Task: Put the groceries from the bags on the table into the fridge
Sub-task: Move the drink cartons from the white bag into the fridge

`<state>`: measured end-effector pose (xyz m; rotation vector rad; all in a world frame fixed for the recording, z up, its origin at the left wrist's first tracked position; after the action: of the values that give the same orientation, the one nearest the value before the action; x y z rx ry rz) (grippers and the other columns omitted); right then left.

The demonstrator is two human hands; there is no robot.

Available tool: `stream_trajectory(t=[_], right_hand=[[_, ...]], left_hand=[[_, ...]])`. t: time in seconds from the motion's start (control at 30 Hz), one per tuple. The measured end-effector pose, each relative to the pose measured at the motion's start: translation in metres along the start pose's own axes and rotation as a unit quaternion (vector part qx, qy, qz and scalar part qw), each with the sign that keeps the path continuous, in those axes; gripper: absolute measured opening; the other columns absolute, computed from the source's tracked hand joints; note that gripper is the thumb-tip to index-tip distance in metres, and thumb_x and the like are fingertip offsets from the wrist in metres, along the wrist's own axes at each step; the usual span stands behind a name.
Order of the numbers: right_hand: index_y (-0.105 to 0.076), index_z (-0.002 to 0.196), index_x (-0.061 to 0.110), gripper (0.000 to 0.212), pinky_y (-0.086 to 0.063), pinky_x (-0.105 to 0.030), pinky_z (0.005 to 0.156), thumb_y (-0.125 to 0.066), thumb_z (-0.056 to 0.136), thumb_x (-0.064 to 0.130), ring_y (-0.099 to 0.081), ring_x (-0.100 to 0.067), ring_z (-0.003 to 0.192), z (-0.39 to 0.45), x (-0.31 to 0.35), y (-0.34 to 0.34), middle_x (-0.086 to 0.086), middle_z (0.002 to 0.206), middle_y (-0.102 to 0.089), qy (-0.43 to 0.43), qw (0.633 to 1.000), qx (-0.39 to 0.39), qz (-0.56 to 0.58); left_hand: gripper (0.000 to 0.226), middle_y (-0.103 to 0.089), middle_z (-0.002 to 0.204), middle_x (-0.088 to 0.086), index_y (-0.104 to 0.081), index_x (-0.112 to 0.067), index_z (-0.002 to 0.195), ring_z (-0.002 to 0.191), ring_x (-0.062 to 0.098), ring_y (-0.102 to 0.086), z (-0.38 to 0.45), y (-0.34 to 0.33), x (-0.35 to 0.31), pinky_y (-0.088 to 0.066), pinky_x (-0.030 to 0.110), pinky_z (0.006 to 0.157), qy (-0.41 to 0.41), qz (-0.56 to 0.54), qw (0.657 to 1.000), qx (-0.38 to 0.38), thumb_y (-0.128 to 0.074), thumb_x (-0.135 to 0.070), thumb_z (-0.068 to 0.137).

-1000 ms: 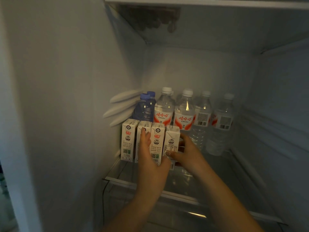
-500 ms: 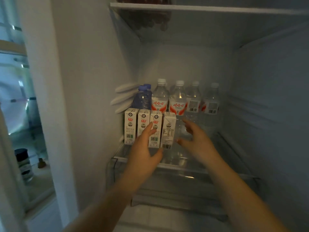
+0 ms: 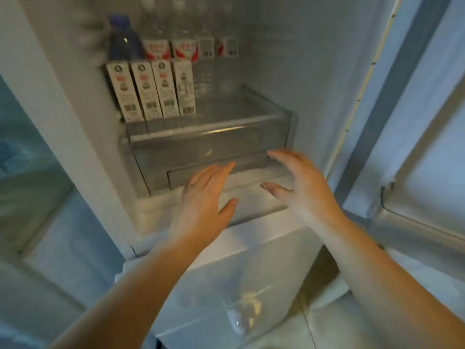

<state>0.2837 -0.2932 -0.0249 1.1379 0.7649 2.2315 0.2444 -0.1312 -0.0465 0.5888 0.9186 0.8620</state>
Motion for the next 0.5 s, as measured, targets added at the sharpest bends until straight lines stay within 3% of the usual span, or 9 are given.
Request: stream_trajectory(t=[0.13,0.3,0.43,0.5], right_hand=[[-0.05,0.132,0.024,0.061,-0.022,-0.007,0.097,-0.074,0.076,0.029,-0.041,-0.011,0.125,-0.101,-0.032,0.004,0.004,0.136,-0.046,-0.105,0.993,0.031,-0.041],[-0.046,0.135,0.029,0.062,-0.039,-0.029,0.102,-0.072,0.078,0.033,-0.042,-0.013,0.125,-0.221,-0.073,0.032,0.006,0.138,-0.042,-0.226,0.97,0.045,-0.082],[-0.044,0.136,0.029,0.062,-0.022,-0.01,0.095,-0.071,0.08,0.032,-0.037,-0.012,0.129,-0.308,-0.101,0.068,0.006,0.142,-0.04,-0.304,0.945,0.032,-0.118],[-0.044,0.136,0.029,0.063,-0.021,-0.014,0.096,-0.07,0.08,0.034,-0.034,-0.012,0.13,-0.349,-0.116,0.089,0.005,0.142,-0.04,-0.347,0.929,0.022,-0.126]], left_hand=[[0.063,-0.046,0.14,0.002,-0.04,-0.021,0.14,0.132,0.022,-0.038,-0.061,-0.044,-0.028,-0.027,0.041,0.111,-0.019,-0.036,0.996,0.073,-0.069,-0.022,0.083],[0.062,-0.05,0.138,0.003,-0.045,-0.019,0.138,0.129,0.025,-0.043,-0.118,-0.114,-0.085,-0.032,0.052,0.108,-0.105,-0.052,0.976,0.182,-0.07,-0.02,0.081],[0.06,-0.05,0.138,0.003,-0.046,-0.02,0.137,0.127,0.024,-0.044,-0.157,-0.166,-0.139,-0.034,0.053,0.106,-0.149,-0.081,0.951,0.258,-0.069,-0.02,0.082],[0.06,-0.048,0.14,0.0,-0.044,-0.021,0.138,0.128,0.022,-0.042,-0.175,-0.19,-0.17,-0.032,0.049,0.108,-0.173,-0.083,0.937,0.293,-0.068,-0.023,0.083]])
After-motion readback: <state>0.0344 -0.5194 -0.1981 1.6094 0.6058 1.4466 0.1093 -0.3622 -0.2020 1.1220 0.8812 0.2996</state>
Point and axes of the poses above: each hand's wrist, its own z-axis towards the middle knuckle, its own y-axis out of the back of the hand, x = y × z, the point moved 9 cm from there along z, towards the middle knuckle
